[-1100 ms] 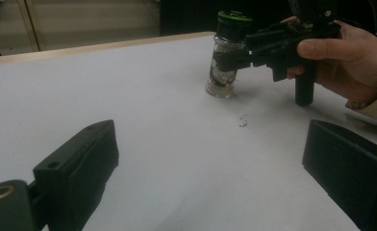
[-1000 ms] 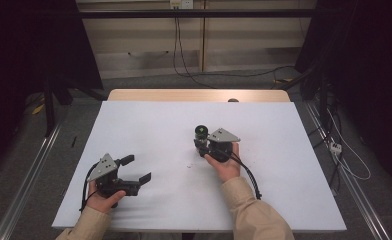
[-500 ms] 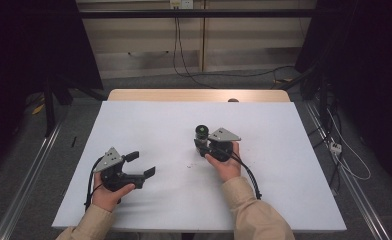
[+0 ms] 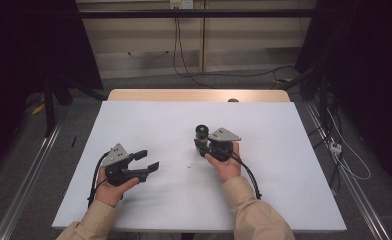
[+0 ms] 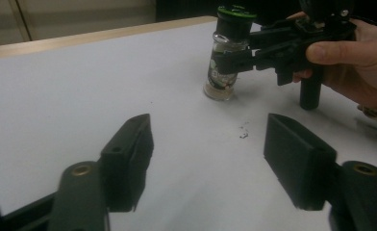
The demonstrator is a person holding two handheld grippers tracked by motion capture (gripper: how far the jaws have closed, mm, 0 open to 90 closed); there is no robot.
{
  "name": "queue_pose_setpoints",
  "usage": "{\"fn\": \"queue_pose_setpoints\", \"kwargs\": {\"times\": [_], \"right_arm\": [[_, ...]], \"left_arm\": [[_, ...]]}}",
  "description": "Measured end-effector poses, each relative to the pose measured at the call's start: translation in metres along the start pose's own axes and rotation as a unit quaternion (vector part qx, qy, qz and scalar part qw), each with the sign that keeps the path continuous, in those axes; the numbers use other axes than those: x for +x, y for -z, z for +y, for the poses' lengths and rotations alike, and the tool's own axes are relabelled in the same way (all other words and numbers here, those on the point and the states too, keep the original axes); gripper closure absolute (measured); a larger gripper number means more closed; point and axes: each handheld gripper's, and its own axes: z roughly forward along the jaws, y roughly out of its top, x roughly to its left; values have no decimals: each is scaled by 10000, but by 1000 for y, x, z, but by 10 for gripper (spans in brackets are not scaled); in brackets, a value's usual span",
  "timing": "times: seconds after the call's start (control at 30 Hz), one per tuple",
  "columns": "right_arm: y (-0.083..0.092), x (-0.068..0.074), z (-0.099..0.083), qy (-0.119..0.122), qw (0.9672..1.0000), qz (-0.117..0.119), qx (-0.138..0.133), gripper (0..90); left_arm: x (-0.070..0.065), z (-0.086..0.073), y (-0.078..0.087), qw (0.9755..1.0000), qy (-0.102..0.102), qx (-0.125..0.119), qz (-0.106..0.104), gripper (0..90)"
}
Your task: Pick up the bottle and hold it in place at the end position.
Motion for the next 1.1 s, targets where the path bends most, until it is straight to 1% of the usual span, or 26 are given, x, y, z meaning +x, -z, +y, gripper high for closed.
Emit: {"fn": "queue_pose_setpoints", "kwargs": {"times": [0.03, 0.07, 0.13, 0.17, 0.2, 0.3, 0.33, 0.37, 0.47, 0.5, 0.57, 0.6, 0.7, 0.8, 0.83, 0.9, 0.93, 1.0, 1.03, 1.07, 1.1], "right_arm": [[0, 0, 0, 11, 10000, 1, -3, 538], [0, 0, 0, 12, 10000, -1, -6, 538], [0, 0, 0, 4, 10000, -2, 2, 538], [0, 0, 0, 0, 10000, -1, 4, 538], [0, 0, 0, 4, 10000, 0, 8, 538], [0, 0, 0, 4, 10000, -1, 6, 538], [0, 0, 0, 3, 10000, -2, 8, 538], [0, 0, 0, 2, 10000, -2, 7, 538], [0, 0, 0, 14, 10000, 1, 4, 538], [0, 0, 0, 17, 10000, 0, 5, 538], [0, 0, 0, 15, 10000, -2, 8, 538], [0, 0, 0, 13, 10000, -3, 8, 538], [0, 0, 0, 27, 10000, -7, 8, 538], [0, 0, 0, 27, 10000, -7, 11, 538], [-1, 0, 0, 25, 10000, -9, 12, 538], [-1, 0, 0, 36, 10000, -6, 8, 538], [-1, 0, 0, 34, 10000, -6, 7, 538], [-1, 0, 0, 30, 10000, -3, 8, 538], [-1, 0, 0, 23, 10000, -2, 10, 538], [-1, 0, 0, 28, 10000, -9, 11, 538], [-1, 0, 0, 34, 10000, -9, 8, 538]], "left_arm": [[0, 1, -1, 10000, -30, 7, 35, 372], [0, 1, -3, 10000, -29, 8, 23, 383], [0, 3, -7, 9998, -101, 105, -100, 410], [0, 4, -9, 9997, -189, 136, -77, 415], [-1, 5, -11, 9997, -213, 132, -58, 425], [0, 7, -16, 9997, -207, 127, -63, 433], [0, 7, -18, 9997, -181, 129, -119, 433], [0, 7, -19, 9996, -187, 140, -131, 434], [2, 9, -23, 9994, -263, 233, -60, 458], [1, 9, -24, 9995, -220, 215, -35, 464], [2, 11, -26, 9996, -184, 171, -122, 477], [2, 12, -27, 9997, -103, 119, -185, 480], [2, 16, -29, 9997, -172, 95, -152, 484], [3, 20, -30, 9995, -232, 138, -153, 492], [4, 21, -31, 9995, -204, 137, -191, 507], [4, 23, -32, 9995, -210, 154, -187, 530], [5, 24, -33, 9995, -142, 141, -252, 546], [6, 27, -34, 9994, -122, 162, -266, 573], [7, 28, -35, 9993, -98, 153, -314, 594], [7, 29, -37, 9990, -30, 132, -414, 619], [7, 30, -38, 9992, -1, 129, -389, 635]]}}
